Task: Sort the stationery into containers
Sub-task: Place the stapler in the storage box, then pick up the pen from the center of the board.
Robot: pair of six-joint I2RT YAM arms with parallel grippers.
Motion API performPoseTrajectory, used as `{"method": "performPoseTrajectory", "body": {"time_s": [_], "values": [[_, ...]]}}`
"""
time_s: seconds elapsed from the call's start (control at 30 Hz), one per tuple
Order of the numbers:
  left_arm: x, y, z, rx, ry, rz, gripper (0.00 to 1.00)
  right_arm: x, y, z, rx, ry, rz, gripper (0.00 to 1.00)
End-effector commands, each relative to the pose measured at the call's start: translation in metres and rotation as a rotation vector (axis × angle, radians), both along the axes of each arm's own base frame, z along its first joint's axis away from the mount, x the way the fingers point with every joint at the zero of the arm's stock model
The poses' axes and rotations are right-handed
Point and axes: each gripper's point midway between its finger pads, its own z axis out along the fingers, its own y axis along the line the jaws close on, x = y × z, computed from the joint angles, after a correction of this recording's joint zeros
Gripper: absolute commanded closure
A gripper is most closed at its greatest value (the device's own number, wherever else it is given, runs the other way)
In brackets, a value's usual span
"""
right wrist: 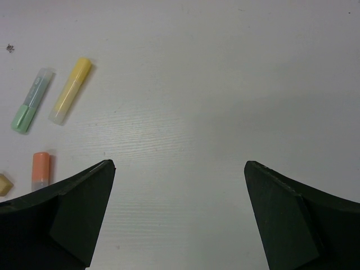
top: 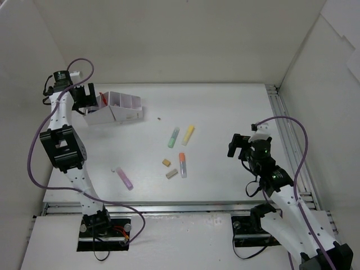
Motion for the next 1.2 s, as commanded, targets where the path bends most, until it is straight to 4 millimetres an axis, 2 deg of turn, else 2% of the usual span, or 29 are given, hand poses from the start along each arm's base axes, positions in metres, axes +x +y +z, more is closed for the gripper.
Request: {"method": "performPoseTrajectory", "body": {"time_s": [0.0,0.03,0.07,0.1,0.13,0.17,0.2,0.23,0.27,0.3,0.33,0.37,0.4,0.43,0.47,0.5,0.53,0.57,0.6,0.63,0.67,0.7,0.73,0.77,0.87,0.93,0.97,1.17], "values": [[-0.012,-0.012,0.131,-0.007,-0.301,0.056,0.01,0.013,0.013,0.029,0.063,-0.068,0.041,0.02],[-0.017,-0.016,0.139,-0.022,-0.322,0.058,0.01,0.013,0.016,0.028,0.068,-0.063,0.048,0.02],[-0.033,-0.024,0.150,-0.036,-0.344,0.055,0.01,0.012,0.023,0.028,0.076,-0.055,0.074,0.02],[-0.036,-0.032,0.157,-0.050,-0.376,0.069,0.01,0.015,0.021,0.024,0.079,-0.039,0.058,0.02],[-0.043,-0.038,0.163,-0.051,-0.393,0.083,0.01,0.015,0.029,0.023,0.089,-0.029,0.082,0.02],[-0.058,-0.059,0.159,-0.063,-0.388,0.065,0.00,0.017,0.034,0.025,0.101,-0.026,0.095,0.02],[-0.062,-0.069,0.160,-0.072,-0.404,0.075,0.01,0.019,0.041,0.017,0.096,0.008,0.101,0.02],[-0.069,-0.080,0.159,-0.081,-0.405,0.075,0.00,0.016,0.058,0.016,0.082,0.018,0.145,0.02],[-0.086,-0.106,0.146,-0.098,-0.382,0.047,0.00,0.020,0.063,0.017,0.071,0.024,0.141,0.02],[-0.090,-0.116,0.143,-0.094,-0.398,0.045,0.01,0.021,0.074,0.002,0.066,0.077,0.152,0.02],[-0.106,-0.129,0.130,-0.117,-0.385,0.038,0.01,0.020,0.091,0.004,0.070,0.084,0.188,0.02],[-0.114,-0.154,0.123,-0.127,-0.373,-0.005,0.01,0.023,0.095,0.000,0.053,0.096,0.172,0.02],[-0.119,-0.158,0.118,-0.116,-0.375,0.012,0.00,0.021,0.111,-0.016,0.030,0.144,0.189,0.02],[-0.132,-0.165,0.106,-0.122,-0.352,0.019,0.00,0.023,0.120,-0.015,0.021,0.150,0.189,0.02],[-0.138,-0.170,0.103,-0.123,-0.349,0.023,0.01,0.027,0.123,-0.018,-0.003,0.152,0.167,0.02],[-0.144,-0.176,0.097,-0.114,-0.333,0.030,0.00,0.028,0.132,-0.034,-0.019,0.195,0.154,0.02],[-0.153,-0.175,0.093,-0.109,-0.321,0.049,0.01,0.027,0.151,-0.032,-0.015,0.193,0.179,0.02],[-0.158,-0.176,0.090,-0.124,-0.308,0.079,0.01,0.030,0.157,-0.035,-0.021,0.200,0.169,0.02],[-0.161,-0.174,0.088,-0.117,-0.302,0.091,0.00,0.031,0.164,-0.054,-0.061,0.237,0.163,0.02],[-0.165,-0.178,0.087,-0.115,-0.300,0.076,0.01,0.031,0.183,-0.048,-0.057,0.223,0.187,0.02],[-0.165,-0.171,0.087,-0.096,-0.307,0.109,0.00,0.032,0.189,-0.052,-0.072,0.222,0.180,0.02],[-0.165,-0.169,0.087,-0.093,-0.312,0.122,0.01,0.029,0.198,-0.066,-0.095,0.245,0.181,0.02],[-0.164,-0.171,0.088,-0.099,-0.310,0.118,0.00,0.032,0.207,-0.063,-0.095,0.236,0.187,0.02],[-0.165,-0.173,0.087,-0.105,-0.304,0.108,0.00,0.029,0.206,-0.076,-0.131,0.265,0.166,0.02],[-0.166,-0.177,0.083,-0.109,-0.289,0.098,0.01,0.026,0.210,-0.088,-0.165,0.277,0.146,0.04],[-0.168,-0.177,0.080,-0.108,-0.281,0.093,0.01,0.021,0.210,-0.104,-0.175,0.310,0.132,0.06],[-0.169,-0.177,0.079,-0.107,-0.280,0.091,0.01,0.017,0.210,-0.115,-0.180,0.338,0.134,0.08],[-0.174,-0.173,0.075,-0.084,-0.276,0.090,0.00,0.001,0.209,-0.147,-0.210,0.408,0.137,0.24]]}}
